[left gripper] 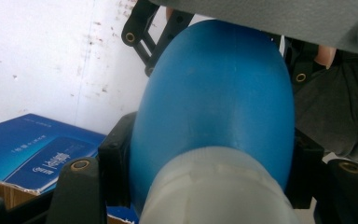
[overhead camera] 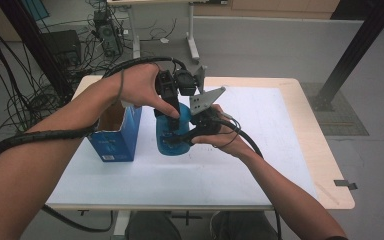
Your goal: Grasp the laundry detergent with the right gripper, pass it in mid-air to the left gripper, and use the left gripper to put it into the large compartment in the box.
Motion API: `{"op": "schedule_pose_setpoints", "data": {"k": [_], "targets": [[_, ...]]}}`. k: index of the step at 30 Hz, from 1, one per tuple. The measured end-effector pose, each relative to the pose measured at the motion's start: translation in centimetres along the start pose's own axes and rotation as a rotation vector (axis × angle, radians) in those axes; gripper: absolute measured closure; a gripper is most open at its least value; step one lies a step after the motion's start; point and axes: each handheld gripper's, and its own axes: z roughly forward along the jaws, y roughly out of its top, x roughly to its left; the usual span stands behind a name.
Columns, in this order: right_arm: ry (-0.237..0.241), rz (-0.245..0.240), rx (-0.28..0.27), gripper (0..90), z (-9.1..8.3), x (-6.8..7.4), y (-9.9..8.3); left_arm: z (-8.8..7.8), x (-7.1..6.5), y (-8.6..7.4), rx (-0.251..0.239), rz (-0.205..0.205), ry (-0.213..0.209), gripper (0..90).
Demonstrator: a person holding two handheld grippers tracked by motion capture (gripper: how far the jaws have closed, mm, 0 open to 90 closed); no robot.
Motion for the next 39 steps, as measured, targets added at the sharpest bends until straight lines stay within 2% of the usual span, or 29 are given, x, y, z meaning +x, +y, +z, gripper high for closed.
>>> {"op": "schedule_pose_setpoints", "data": {"k": [11, 23, 39], "targets": [[-0.011, -0.004, 0.002, 44.7, -0.11, 0.14, 0.04, -0.08, -0.15, 0.32, 0.017, 0.007, 0.007, 36.0], [-0.009, -0.004, 0.014, 44.5, -0.03, 0.09, -0.11, 0.23, 0.00, 0.48, 0.041, 0.010, -0.003, 36.0], [0.003, 0.000, 0.008, 43.7, -0.03, -0.15, -0.22, 0.24, 0.09, 0.37, 0.010, 0.003, -0.006, 36.5]]}}
